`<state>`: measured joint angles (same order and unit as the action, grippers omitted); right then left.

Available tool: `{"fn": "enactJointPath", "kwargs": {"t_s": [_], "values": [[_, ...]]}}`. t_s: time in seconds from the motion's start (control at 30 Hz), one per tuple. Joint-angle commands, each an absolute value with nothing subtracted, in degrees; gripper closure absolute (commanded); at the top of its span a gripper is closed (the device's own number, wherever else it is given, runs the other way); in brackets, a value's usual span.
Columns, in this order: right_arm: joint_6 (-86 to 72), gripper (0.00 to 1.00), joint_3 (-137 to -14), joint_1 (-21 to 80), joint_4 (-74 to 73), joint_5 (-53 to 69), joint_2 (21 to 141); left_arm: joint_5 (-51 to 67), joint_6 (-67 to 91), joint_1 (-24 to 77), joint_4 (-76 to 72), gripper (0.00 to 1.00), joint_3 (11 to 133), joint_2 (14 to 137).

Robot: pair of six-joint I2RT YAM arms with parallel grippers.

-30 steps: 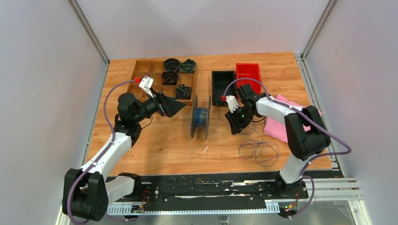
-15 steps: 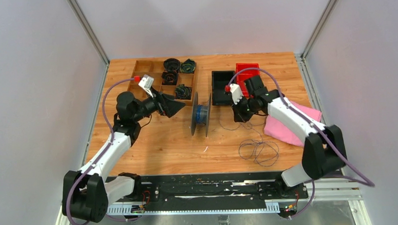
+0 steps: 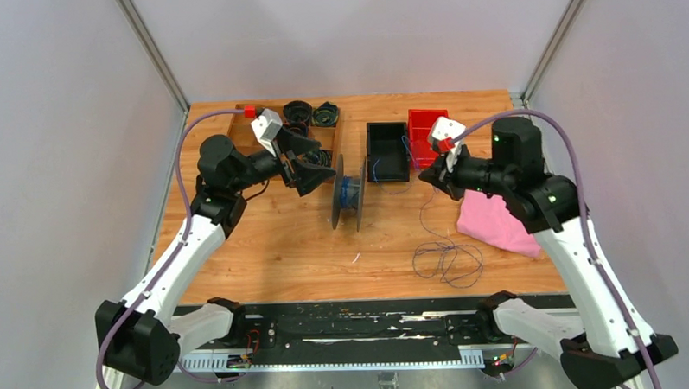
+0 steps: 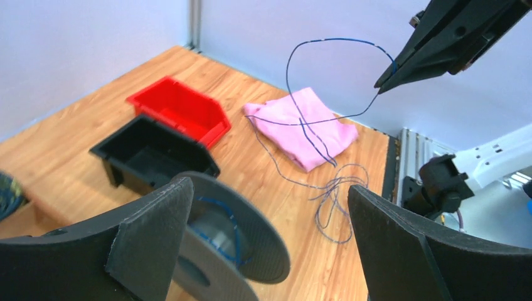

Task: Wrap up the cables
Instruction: Adjust the cable at the center of the board.

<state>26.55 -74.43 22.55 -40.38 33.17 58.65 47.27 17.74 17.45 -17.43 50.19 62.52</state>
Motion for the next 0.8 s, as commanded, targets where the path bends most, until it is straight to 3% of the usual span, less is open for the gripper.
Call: {"fn": "enactJointPath", "kwargs": {"t_s": [0.0,0.4,0.63,0.77], "values": [[28.41,1.00,-78.23,23.30,-43.57,38.30,55.97,50.02,13.78,21.20,-15.38,0.02,55.70,64.16],[23.77,0.99,-81.34,23.43,-41.45,41.86,58.58,47.59,28.92,30.42,-15.25,0.02,59.49,70.23],[22.19,0.99,-80.20,23.42,-39.65,41.84,58.89,38.06,32.44,32.26,-15.17,0.01,59.15,73.33],[21.72,0.99,-80.44,23.47,-39.58,41.75,58.80,36.01,31.46,32.34,-15.14,0.06,59.32,74.74]]}}
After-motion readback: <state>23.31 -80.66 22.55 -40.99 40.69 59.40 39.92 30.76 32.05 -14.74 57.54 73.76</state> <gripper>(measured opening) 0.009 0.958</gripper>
